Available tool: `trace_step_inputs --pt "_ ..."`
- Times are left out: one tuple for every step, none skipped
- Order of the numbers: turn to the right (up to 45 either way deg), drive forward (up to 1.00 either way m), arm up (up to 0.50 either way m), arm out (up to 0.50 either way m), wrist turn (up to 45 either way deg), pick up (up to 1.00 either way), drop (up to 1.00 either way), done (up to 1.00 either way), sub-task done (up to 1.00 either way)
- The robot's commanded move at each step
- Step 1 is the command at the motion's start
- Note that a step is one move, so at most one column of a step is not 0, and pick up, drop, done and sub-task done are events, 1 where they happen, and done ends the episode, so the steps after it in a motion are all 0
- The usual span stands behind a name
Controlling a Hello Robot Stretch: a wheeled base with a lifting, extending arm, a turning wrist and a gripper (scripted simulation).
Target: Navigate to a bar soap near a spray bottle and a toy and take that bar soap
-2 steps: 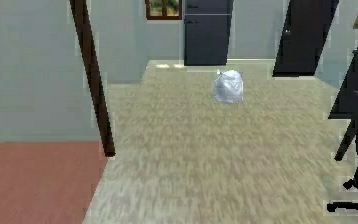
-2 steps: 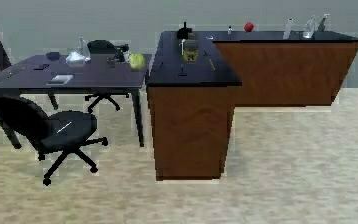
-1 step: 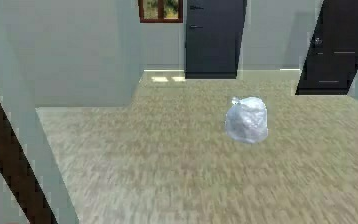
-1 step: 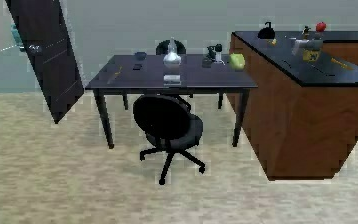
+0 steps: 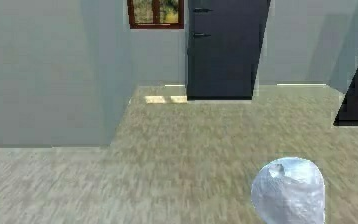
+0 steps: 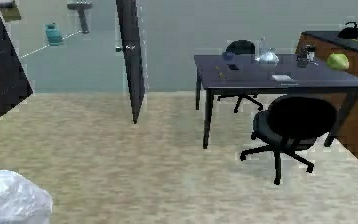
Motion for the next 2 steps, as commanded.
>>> trace_step_inputs --pt "0.0 1.00 0.00 0.00 0.0 0.00 0.00 0.00 0.00" --pt "6.0 0.00 0.00 0.00 0.0 0.00 0.00 0.00 0.00"
